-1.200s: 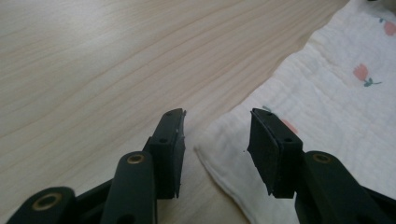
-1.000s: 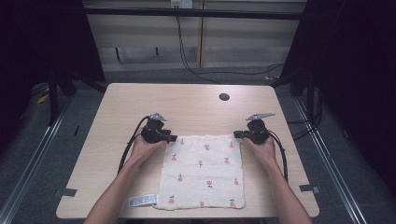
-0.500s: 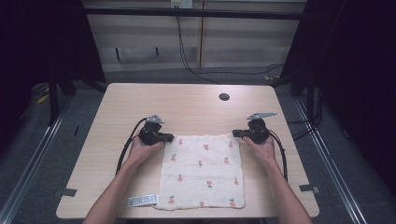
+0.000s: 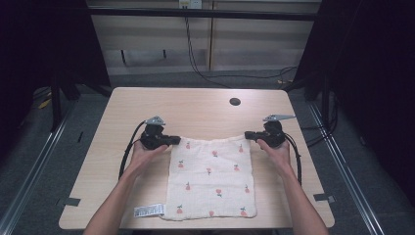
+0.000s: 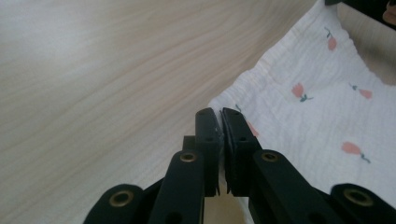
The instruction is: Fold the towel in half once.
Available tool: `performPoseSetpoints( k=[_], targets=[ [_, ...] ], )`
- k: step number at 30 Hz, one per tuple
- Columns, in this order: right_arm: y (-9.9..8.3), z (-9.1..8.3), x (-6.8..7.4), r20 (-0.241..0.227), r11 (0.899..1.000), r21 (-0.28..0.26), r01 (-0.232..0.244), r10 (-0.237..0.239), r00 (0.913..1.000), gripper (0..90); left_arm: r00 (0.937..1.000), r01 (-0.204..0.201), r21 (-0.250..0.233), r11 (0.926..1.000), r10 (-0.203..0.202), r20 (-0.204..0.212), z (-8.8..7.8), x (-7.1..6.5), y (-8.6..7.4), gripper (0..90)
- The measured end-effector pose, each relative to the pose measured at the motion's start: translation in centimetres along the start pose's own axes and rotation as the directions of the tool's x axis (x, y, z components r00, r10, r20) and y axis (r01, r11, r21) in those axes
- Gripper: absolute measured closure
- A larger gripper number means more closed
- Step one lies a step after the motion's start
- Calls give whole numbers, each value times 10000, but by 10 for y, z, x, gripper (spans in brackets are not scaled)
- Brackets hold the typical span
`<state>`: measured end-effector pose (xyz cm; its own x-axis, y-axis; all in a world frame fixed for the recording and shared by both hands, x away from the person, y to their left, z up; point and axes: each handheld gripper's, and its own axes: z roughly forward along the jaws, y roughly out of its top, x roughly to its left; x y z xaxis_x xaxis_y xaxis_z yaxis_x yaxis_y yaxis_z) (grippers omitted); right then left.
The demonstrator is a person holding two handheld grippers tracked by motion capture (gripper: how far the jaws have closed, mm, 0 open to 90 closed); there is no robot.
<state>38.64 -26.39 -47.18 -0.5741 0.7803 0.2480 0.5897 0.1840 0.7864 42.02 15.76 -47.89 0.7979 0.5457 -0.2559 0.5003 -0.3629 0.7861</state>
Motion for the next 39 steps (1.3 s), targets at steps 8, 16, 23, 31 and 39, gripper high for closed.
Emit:
performPoseSetpoints(
  k=[8, 16, 23, 31, 39],
  targets=[
    [11, -3, 3, -385, 9994, -325, -149, 136, 9992, 884, 10000, 71, -304, 9995, -71, 1, -7, 2, 8, 864],
    [21, -5, 5, -672, 9982, -507, -323, 289, 9973, 884, 9998, -10, -510, 9987, 0, -184, -12, 2, 16, 868],
    [26, -12, 3, -543, 9966, -768, -298, 257, 9982, 884, 9995, -96, -598, 9982, 79, -295, -19, 1, 19, 868],
    [30, -21, -2, -585, 9930, -1122, -376, 312, 9978, 885, 9991, -151, -730, 9972, 121, -411, -27, 1, 22, 869],
    [46, -34, -1, -566, 9883, -1494, -303, 220, 9982, 885, 9979, -383, -962, 9946, 330, -558, -37, -3, 39, 868]
  ],
)
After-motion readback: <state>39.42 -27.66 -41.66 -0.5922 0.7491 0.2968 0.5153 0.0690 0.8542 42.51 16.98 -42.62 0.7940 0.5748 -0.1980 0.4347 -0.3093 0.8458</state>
